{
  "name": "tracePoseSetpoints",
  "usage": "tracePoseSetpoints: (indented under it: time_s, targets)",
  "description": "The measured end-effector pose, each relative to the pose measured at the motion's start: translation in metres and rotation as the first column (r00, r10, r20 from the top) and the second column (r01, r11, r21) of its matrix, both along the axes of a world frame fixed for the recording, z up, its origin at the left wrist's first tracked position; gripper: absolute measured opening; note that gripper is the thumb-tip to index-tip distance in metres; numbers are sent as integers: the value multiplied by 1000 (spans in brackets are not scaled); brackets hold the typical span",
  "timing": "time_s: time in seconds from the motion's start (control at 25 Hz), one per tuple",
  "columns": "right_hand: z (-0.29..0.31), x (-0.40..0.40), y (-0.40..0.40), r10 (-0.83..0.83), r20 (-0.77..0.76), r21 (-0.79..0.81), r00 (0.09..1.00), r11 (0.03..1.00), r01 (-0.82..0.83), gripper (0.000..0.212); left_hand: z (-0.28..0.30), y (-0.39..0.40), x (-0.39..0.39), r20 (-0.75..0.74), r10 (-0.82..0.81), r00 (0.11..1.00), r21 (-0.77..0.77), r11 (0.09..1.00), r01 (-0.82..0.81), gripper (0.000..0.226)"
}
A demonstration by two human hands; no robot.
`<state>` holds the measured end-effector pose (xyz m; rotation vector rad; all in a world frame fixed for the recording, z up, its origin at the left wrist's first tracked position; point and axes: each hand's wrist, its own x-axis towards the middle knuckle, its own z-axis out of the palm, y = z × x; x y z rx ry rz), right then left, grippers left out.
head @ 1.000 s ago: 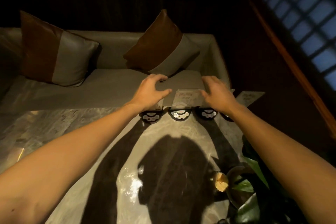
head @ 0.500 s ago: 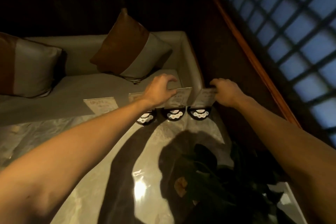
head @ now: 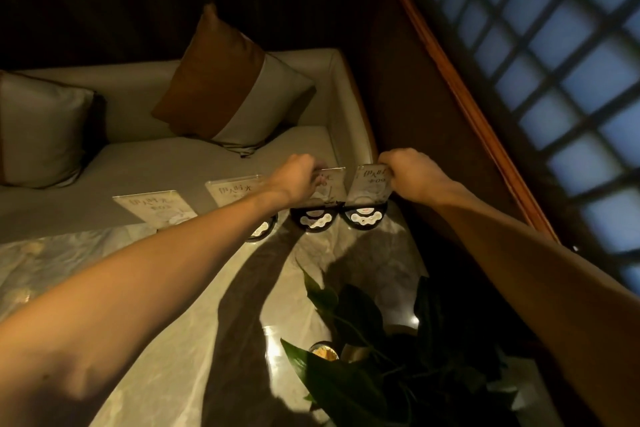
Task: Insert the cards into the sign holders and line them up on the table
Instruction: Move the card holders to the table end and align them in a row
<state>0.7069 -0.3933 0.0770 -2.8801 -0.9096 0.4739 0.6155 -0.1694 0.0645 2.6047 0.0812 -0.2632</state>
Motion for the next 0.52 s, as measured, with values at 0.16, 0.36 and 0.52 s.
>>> tracePoseSetpoints:
  time_s: [0.16,0.36,0.52]
  targets:
    - [-2,3,-6,-20,-12,17,1000,1000,21,19,-2,-8,3,16,-3,1000,-38,999,4,23]
    - [-4,6,-12,-43,-16,18,999,999,43,22,-5,-13,5,19,-11,1000,-59,998,12,23]
    - [-7,5,-14,-22,-2,50,1000,998,23,22,-7,-6,7,2,44,999,-98,994,-44,23]
